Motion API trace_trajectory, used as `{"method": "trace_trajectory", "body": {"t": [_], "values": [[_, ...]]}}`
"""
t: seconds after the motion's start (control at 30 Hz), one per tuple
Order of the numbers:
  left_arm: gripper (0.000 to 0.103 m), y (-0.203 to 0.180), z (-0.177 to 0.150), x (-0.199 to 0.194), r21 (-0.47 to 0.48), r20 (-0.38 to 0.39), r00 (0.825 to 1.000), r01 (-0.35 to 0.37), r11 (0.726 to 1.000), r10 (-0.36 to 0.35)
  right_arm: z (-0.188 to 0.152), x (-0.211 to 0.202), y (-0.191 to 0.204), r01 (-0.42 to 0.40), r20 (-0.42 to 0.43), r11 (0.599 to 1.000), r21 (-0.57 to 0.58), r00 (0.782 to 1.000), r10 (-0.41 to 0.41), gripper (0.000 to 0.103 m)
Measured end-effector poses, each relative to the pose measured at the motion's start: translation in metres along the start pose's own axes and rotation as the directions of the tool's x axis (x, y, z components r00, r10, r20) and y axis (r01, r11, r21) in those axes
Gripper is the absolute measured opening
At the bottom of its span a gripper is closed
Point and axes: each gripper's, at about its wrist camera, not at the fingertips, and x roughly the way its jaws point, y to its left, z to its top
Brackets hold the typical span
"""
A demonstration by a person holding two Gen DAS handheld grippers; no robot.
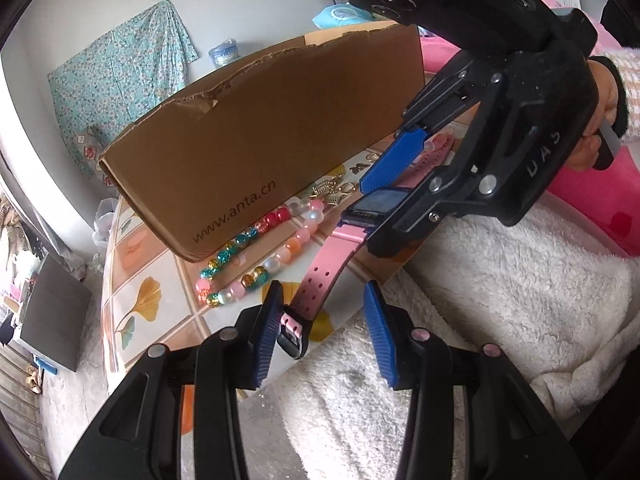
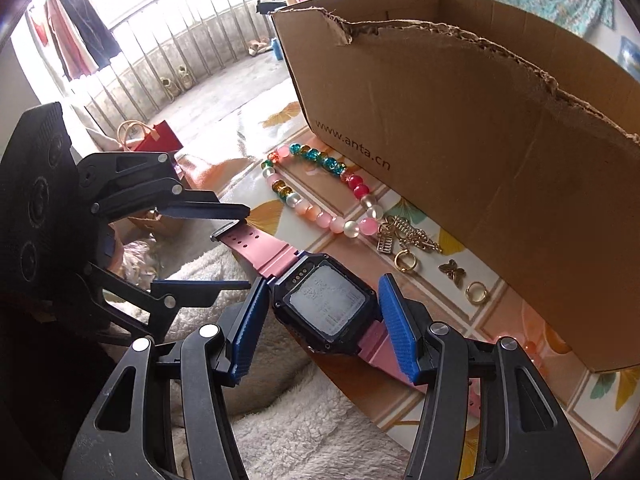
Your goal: Organize jewelry
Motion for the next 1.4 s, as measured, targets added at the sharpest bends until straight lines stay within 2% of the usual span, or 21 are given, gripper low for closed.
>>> {"method": "trace_trajectory", "body": {"t": [0.13,0.2,0.3,0.47,0.53,0.67,0.73,0.87,0.93,1.0,1.1,1.17,1.27,1.4], "values": [[0.025,0.003,0.009,0.008,-0.001,0.006,1.000,-0.006,1.000,0.006,0.001,0.001,0.000,-0.021,0.000,1.000,-0.009,1.000,0.021,0.053],[0.015,0.005,0.011,0.012,-0.012,0.001,1.000,-0.012,1.000,0.012,0.002,0.001,0.001,-0.006,0.012,1.000,-0.011,1.000,0.006,0.052],[0.008,0.012,0.016,0.013,-0.036,0.007,1.000,0.008,0.999,-0.008,-0.001,-0.008,0.002,0.025,0.052,1.000,0.011,0.998,-0.025,0.054],[0.007,0.023,0.017,0.015,-0.053,-0.009,0.998,0.061,0.997,-0.061,-0.019,-0.026,0.017,0.174,0.111,0.985,0.005,0.978,-0.174,0.060],[0.006,0.027,0.022,0.021,-0.048,-0.016,0.997,0.073,0.996,-0.073,-0.029,-0.031,0.020,0.240,0.115,0.971,0.005,0.964,-0.239,0.060],[0.005,0.035,0.029,0.026,-0.050,-0.030,0.994,0.103,0.993,-0.105,-0.040,-0.032,0.021,0.310,0.103,0.951,-0.001,0.946,-0.308,0.060],[0.004,0.037,0.029,0.024,-0.057,-0.033,0.992,0.120,0.991,-0.122,-0.042,-0.028,0.020,0.331,0.088,0.943,-0.013,0.940,-0.329,0.055],[0.004,0.042,0.032,0.030,-0.053,-0.042,0.990,0.131,0.990,-0.134,-0.037,-0.014,0.020,0.379,0.074,0.925,-0.043,0.924,-0.375,0.038],[0.004,0.044,0.029,0.030,-0.049,-0.044,0.990,0.130,0.990,-0.132,-0.035,-0.012,0.020,0.389,0.084,0.921,-0.039,0.919,-0.384,0.036],[0.003,0.048,0.029,0.028,-0.052,-0.042,0.991,0.124,0.991,-0.126,-0.032,-0.008,0.022,0.412,0.094,0.910,-0.041,0.909,-0.407,0.021],[0.003,0.048,0.031,0.024,-0.057,-0.035,0.991,0.126,0.990,-0.128,-0.031,-0.005,0.025,0.450,0.123,0.892,-0.041,0.888,-0.443,0.010],[0.003,0.046,0.034,0.020,-0.048,-0.030,0.992,0.118,0.992,-0.120,-0.031,-0.005,0.027,0.481,0.160,0.877,-0.025,0.868,-0.471,0.007],[0.002,0.043,0.041,0.012,-0.028,-0.019,0.996,0.088,0.996,-0.088,-0.031,-0.006,0.037,0.537,0.235,0.843,-0.016,0.822,-0.519,0.003],[0.002,0.044,0.054,-0.002,-0.018,-0.009,0.999,0.033,0.999,-0.033,-0.027,-0.015,0.040,0.540,0.325,0.841,0.045,0.788,-0.523,0.002]]}}
